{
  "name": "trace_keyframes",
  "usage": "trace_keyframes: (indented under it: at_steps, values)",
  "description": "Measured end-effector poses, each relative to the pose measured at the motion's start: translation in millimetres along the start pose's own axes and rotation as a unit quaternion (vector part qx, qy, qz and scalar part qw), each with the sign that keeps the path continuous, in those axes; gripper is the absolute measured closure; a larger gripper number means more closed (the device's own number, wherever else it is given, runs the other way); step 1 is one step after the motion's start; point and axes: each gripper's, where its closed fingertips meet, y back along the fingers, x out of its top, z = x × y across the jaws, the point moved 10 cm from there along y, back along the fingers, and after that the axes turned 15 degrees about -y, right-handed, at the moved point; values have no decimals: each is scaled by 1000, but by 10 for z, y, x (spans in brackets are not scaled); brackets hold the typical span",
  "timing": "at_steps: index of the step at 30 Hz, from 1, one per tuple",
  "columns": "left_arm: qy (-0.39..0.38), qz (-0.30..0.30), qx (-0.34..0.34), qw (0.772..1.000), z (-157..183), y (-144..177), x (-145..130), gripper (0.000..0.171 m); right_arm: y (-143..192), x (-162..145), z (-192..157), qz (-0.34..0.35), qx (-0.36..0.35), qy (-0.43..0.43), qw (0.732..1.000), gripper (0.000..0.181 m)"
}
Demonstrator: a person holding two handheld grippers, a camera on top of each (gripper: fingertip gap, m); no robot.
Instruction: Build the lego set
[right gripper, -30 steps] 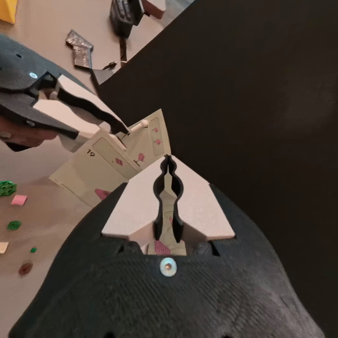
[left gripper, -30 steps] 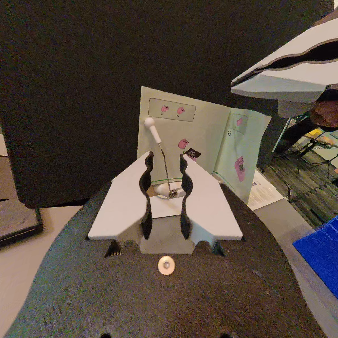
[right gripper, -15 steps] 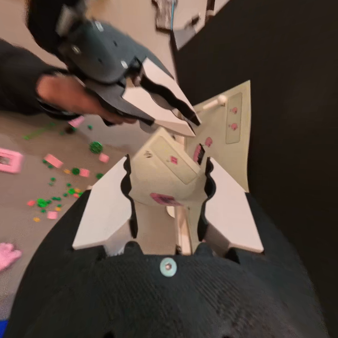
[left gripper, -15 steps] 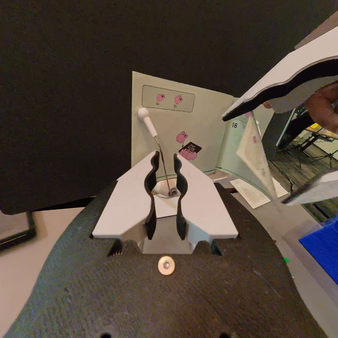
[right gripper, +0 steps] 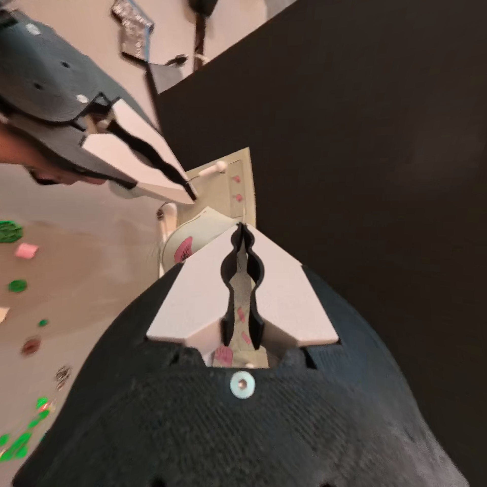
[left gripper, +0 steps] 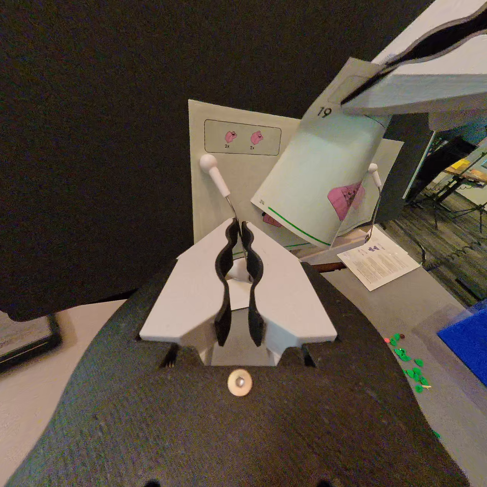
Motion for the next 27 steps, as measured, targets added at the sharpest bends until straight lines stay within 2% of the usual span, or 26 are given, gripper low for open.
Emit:
trace_keyframes:
  at_steps: [2,6,10,13,19,21,24,27]
  values:
    - [0,13,-5,1000,0,8,-11,171,-38,-3,16,31,-16,-16,999,181]
    - [-24,50,3,998,25,34,-52,171,-199,-11,-1,46,-32,-13,998,181]
    - [-142,50,75,986,180,18,-43,171,-348,-2,-12,64,-18,-18,998,181]
    - [-197,50,98,974,249,-3,-57,171,-437,17,-25,70,-5,-18,997,181]
    - [-171,45,65,982,175,-13,-54,169,-543,13,-80,87,-8,-1,996,181]
    - [-172,40,61,982,166,-18,-50,169,-532,10,-92,115,-31,5,993,175]
    - [-175,31,68,982,185,-27,-38,169,-468,14,-100,157,-63,0,986,152]
    - [-193,22,80,978,210,-26,-27,169,-337,-11,-79,177,-79,-26,981,143]
